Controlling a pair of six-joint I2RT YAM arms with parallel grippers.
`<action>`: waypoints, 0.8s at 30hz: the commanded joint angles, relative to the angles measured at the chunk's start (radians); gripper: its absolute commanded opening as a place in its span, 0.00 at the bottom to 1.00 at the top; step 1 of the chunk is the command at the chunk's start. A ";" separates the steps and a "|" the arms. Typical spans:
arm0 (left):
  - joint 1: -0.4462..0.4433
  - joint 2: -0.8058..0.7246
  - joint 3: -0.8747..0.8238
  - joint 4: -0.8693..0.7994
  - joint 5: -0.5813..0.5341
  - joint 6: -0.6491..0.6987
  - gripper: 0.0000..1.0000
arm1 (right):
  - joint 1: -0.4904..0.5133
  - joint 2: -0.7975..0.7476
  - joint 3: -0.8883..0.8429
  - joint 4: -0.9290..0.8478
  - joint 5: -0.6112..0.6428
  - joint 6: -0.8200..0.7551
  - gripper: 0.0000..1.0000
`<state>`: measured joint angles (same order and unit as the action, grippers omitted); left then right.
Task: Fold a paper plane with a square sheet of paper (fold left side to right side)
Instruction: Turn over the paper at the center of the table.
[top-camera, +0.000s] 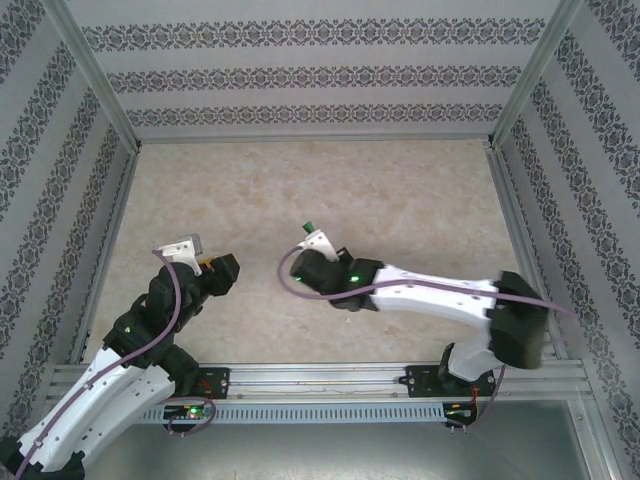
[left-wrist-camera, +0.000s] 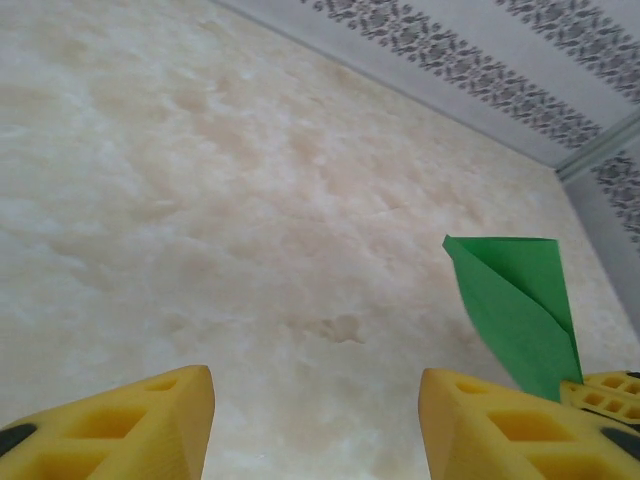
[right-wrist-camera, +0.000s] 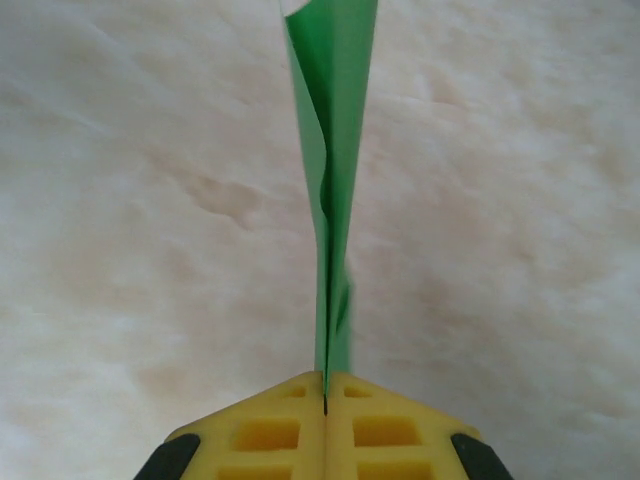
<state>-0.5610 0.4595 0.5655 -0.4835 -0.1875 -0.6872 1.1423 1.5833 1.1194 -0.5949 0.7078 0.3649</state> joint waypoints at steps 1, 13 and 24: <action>0.006 -0.016 0.033 -0.089 -0.070 0.019 0.56 | 0.034 0.152 0.100 -0.204 0.288 0.025 0.00; 0.009 -0.015 0.011 -0.086 -0.059 -0.002 0.57 | 0.034 0.484 0.265 -0.222 0.052 0.064 0.16; 0.013 0.008 -0.048 0.006 0.000 -0.030 0.61 | -0.028 0.204 0.100 -0.068 -0.212 0.127 0.58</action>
<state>-0.5606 0.4564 0.5423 -0.5304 -0.2176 -0.6960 1.1381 1.9030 1.2572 -0.6964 0.5678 0.4572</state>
